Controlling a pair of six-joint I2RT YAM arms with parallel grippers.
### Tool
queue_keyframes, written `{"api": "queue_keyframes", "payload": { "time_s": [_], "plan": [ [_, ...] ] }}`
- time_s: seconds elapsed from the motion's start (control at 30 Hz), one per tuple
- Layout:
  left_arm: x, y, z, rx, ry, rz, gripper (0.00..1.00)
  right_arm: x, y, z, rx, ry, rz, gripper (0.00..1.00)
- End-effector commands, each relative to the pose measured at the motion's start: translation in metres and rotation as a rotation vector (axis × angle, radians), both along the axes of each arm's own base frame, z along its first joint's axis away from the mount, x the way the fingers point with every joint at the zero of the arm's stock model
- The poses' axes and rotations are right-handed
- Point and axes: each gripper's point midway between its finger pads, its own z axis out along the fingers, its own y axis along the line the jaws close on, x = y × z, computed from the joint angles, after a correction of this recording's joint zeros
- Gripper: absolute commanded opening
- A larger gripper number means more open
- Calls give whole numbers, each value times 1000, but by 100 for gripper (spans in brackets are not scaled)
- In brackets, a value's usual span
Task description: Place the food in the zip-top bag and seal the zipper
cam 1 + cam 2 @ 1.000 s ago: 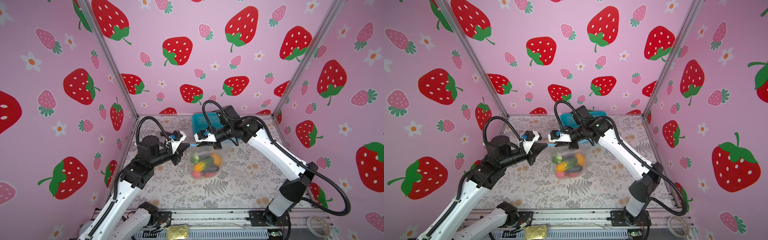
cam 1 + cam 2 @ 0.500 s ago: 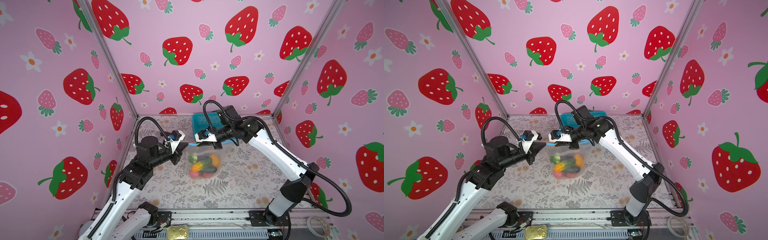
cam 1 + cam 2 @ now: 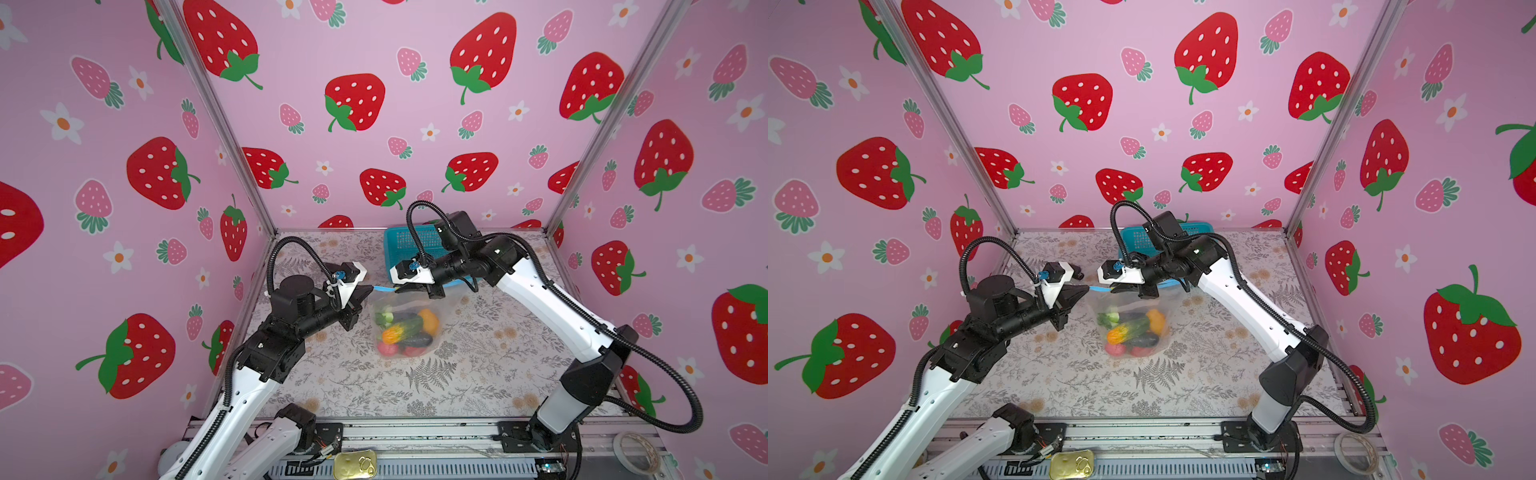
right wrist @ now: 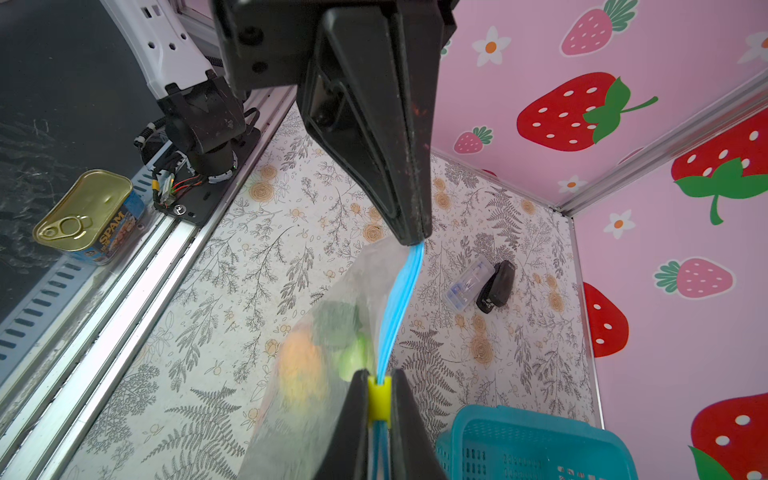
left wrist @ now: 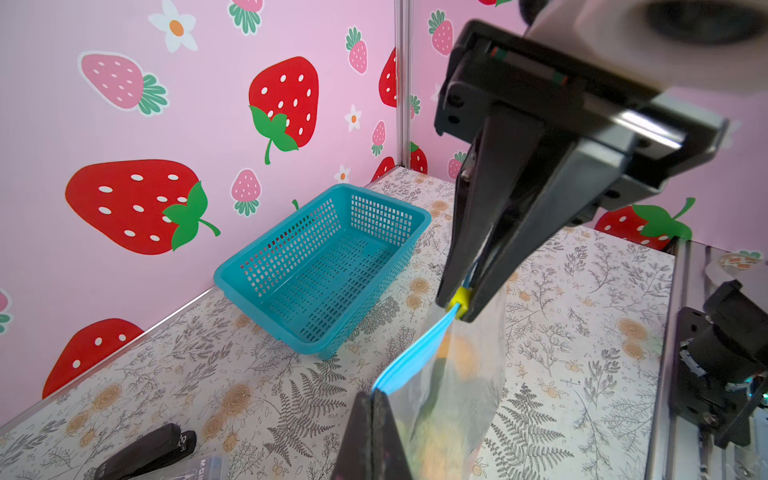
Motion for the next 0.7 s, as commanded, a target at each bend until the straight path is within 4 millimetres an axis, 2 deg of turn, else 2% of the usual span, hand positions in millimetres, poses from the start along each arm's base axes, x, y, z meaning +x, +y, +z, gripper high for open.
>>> {"api": "queue_keyframes", "payload": {
  "time_s": [0.0, 0.67],
  "plan": [
    [11, 18, 3, 2, -26, 99, 0, -9, -18, 14, 11, 3, -2, 0],
    [24, 41, -2, -9, -3, 222, 0, -6, -21, 13, 16, 5, -9, 0]
  ]
}}
